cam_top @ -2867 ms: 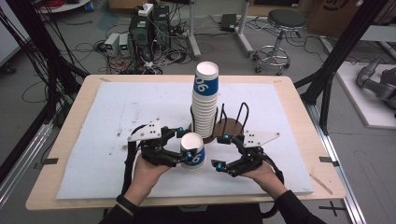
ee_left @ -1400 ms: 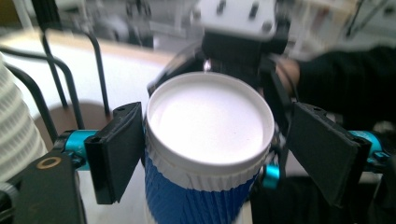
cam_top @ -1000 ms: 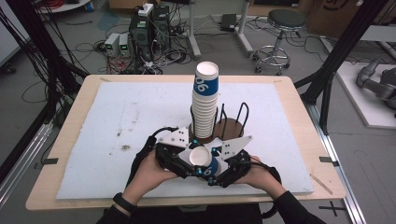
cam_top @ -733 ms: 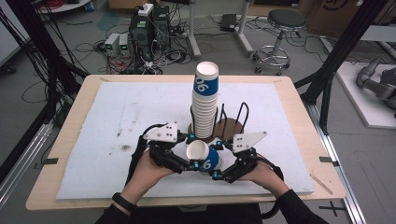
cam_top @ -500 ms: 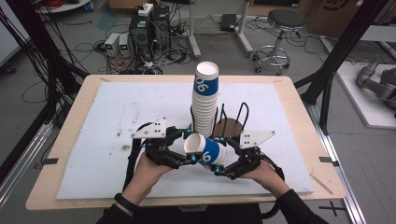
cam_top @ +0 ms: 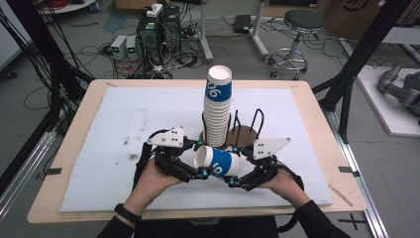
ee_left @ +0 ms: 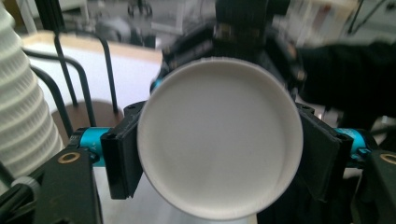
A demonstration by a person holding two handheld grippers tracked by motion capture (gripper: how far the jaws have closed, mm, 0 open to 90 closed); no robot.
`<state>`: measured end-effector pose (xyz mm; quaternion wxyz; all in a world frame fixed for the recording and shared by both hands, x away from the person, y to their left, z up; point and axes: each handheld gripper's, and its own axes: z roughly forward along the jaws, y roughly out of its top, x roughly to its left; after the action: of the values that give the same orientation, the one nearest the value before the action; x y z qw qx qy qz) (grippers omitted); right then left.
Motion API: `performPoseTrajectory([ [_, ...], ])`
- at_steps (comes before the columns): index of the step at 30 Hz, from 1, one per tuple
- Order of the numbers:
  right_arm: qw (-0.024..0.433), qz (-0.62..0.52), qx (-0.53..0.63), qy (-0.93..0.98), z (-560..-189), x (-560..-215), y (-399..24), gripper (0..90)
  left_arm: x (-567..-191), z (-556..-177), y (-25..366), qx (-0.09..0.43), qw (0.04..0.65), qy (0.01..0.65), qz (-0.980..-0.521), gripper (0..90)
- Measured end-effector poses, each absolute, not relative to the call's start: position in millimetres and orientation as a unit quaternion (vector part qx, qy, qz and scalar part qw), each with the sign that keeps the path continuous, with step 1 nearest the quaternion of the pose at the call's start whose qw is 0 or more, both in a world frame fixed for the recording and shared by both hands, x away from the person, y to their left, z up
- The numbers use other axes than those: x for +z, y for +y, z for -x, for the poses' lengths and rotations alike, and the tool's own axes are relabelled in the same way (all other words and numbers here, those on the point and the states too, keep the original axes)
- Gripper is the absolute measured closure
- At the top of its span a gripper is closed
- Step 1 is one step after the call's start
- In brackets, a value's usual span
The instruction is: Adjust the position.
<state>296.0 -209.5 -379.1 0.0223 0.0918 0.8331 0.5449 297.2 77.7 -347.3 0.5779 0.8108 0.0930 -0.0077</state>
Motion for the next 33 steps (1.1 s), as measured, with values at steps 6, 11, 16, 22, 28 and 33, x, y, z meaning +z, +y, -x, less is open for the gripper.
performPoseTrajectory([
  [6,0.032,-0.078,0.535,0.841,-295,-378,-211,19.0,-353,-299,79,-0.018,0.586,0.084,-0.806,29.2],
  [11,0.023,-0.097,0.565,0.819,-297,-374,-218,16.3,-362,-304,88,-0.029,0.644,0.089,-0.760,29.2],
  [16,0.009,-0.123,0.599,0.791,-298,-373,-219,14.8,-366,-306,92,-0.038,0.681,0.095,-0.725,29.2],
  [22,0.000,-0.128,0.610,0.782,-296,-373,-211,15.8,-369,-304,84,-0.033,0.671,0.086,-0.735,29.0],
  [28,-0.001,-0.107,0.590,0.800,-297,-370,-215,21.3,-366,-306,82,-0.055,0.624,0.090,-0.774,27.1],
  [33,0.013,-0.093,0.565,0.820,-295,-369,-213,21.6,-361,-304,77,-0.045,0.568,0.082,-0.818,24.2],
])
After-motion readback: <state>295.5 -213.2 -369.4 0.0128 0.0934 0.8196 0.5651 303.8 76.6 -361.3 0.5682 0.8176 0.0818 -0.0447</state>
